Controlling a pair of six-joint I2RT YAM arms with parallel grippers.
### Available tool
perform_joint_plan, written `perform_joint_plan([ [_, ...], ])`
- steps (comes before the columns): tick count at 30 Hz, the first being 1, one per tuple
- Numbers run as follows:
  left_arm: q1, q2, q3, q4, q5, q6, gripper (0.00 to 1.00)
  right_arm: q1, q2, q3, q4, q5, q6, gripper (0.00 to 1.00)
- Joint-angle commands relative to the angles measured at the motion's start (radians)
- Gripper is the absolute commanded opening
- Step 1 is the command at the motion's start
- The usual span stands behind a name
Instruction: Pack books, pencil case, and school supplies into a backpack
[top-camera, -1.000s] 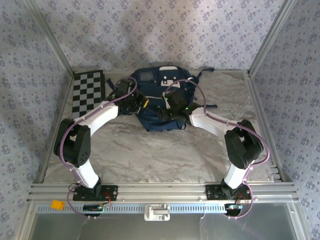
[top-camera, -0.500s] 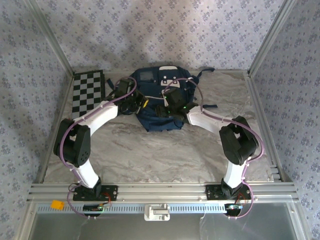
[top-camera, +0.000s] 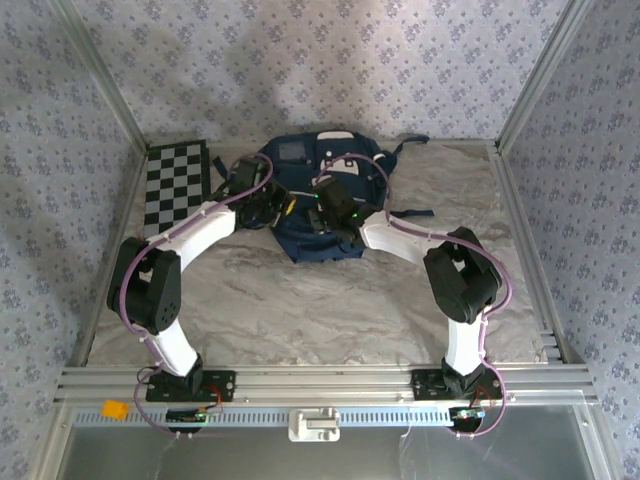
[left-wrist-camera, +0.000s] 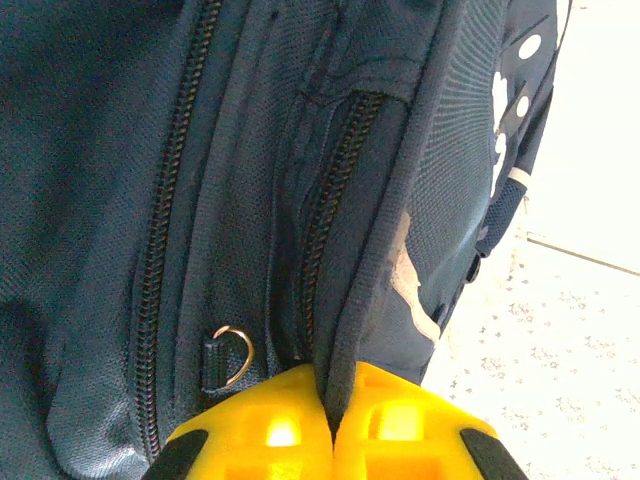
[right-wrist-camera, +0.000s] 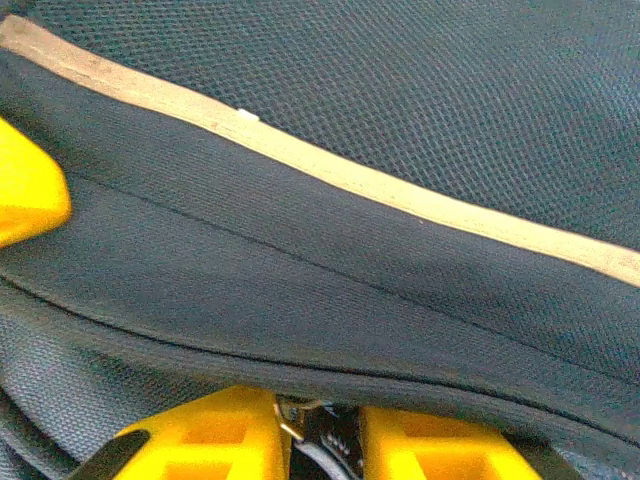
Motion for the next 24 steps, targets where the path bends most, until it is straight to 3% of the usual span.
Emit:
perform_joint_plan([
  [1,-0.004,-0.069,0.048,0.007,0.048,0.019,0.0,0.004,0.024,0.044,0.026,0.097,-0.028,0.11],
  [4,0.01,-0.085,0.035,-0.016,0.038,0.045,0.0,0.006,0.003,0.021,-0.026,0.152,0.013,0.0],
  [7,0.044,-0.108,0.016,-0.068,0.043,0.107,0.0,-0.001,-0.046,-0.027,-0.131,0.226,0.113,0.0],
  [12,0.144,-0.174,-0.076,-0.116,0.079,0.241,0.0,-0.083,-0.169,-0.182,-0.259,0.235,0.219,0.0],
  [15,0.219,-0.161,-0.087,-0.115,0.16,0.325,0.0,-0.136,-0.21,-0.257,-0.252,0.191,0.182,0.0],
  [17,0.263,-0.14,-0.07,-0.101,0.203,0.4,0.0,-0.101,-0.255,-0.297,-0.248,0.193,0.129,0.0],
  [20,0.3,-0.032,0.042,-0.116,0.278,0.523,0.0,-0.014,-0.307,-0.328,-0.197,0.077,0.109,0.0],
  [23,0.312,0.098,0.182,-0.156,0.323,0.612,0.2,0.109,-0.29,-0.274,-0.141,0.032,0.149,0.0],
  [24,0.321,0.104,0.18,-0.123,0.357,0.605,0.33,0.143,-0.277,-0.243,-0.144,0.06,0.17,0.0],
])
